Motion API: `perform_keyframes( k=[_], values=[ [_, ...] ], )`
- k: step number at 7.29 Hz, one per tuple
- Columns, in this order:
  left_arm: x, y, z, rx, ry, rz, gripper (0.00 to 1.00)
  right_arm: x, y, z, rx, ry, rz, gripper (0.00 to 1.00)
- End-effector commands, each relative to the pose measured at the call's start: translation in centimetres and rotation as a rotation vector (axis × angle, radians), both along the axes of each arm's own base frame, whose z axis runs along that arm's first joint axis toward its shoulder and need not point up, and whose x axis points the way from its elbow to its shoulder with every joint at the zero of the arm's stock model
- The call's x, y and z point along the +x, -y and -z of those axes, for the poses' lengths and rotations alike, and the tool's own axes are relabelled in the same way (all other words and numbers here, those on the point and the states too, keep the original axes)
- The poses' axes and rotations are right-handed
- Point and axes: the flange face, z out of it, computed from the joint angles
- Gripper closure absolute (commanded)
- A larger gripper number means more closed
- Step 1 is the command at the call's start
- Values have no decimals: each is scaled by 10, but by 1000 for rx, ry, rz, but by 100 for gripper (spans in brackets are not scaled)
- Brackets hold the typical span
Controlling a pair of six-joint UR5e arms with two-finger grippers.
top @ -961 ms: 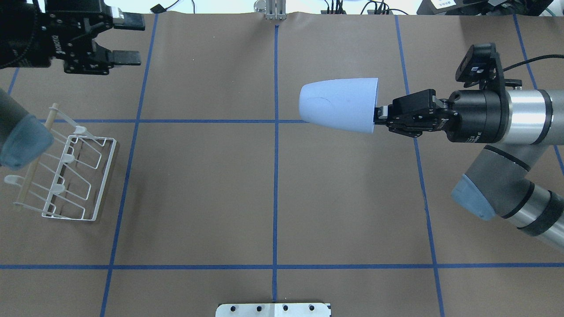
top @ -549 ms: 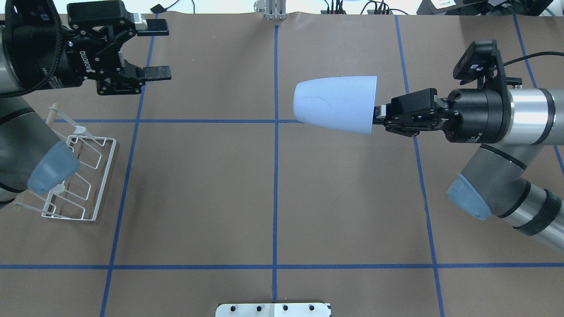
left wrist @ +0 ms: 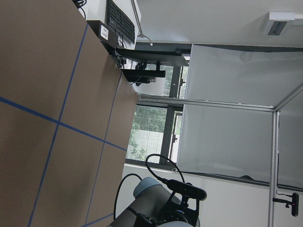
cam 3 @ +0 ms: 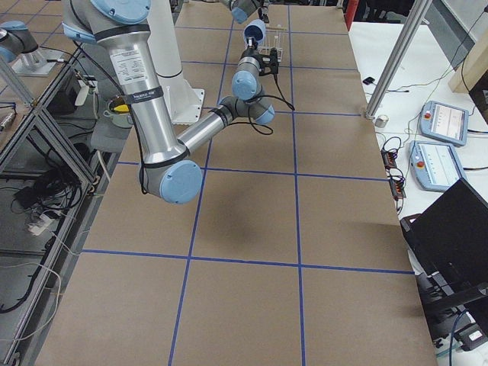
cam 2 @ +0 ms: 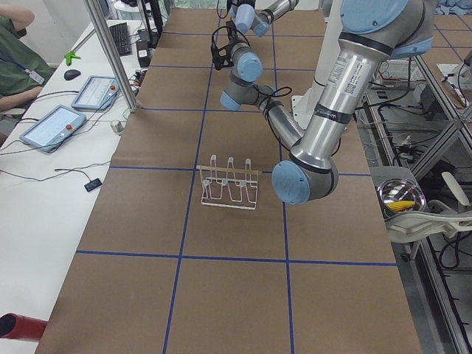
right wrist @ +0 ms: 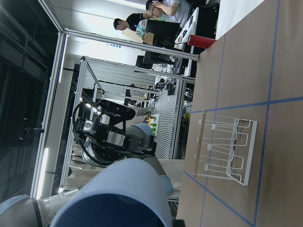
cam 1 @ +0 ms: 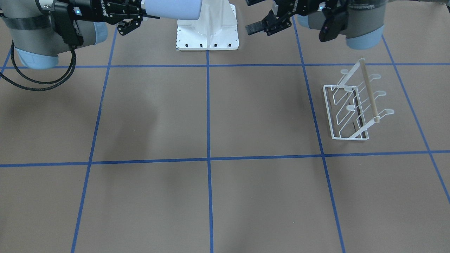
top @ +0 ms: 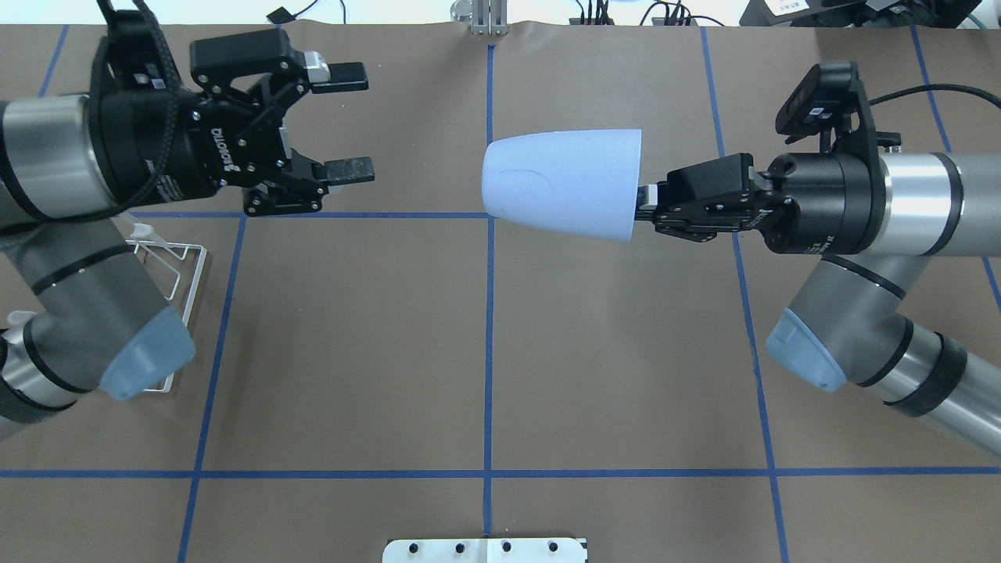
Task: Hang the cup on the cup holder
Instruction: 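Lift the cup toward the table center while the left arm swings in, then close the left gripper on the cup's closed bottom end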
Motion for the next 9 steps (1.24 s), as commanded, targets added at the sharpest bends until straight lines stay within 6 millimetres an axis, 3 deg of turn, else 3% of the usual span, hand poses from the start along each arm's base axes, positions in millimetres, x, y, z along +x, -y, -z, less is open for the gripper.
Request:
perform_keyframes(
  k=[1, 6, 9],
  values=[
    [14, -22, 15, -8, -49, -25, 2, -12, -13, 4, 0, 63, 6, 100],
    [37, -42, 41, -24, -110, -95, 2, -23, -22, 4, -5, 104, 15, 100],
    [45, -48, 43, -23, -111, -113, 2, -22, -24, 5, -5, 110, 15, 100]
  ],
)
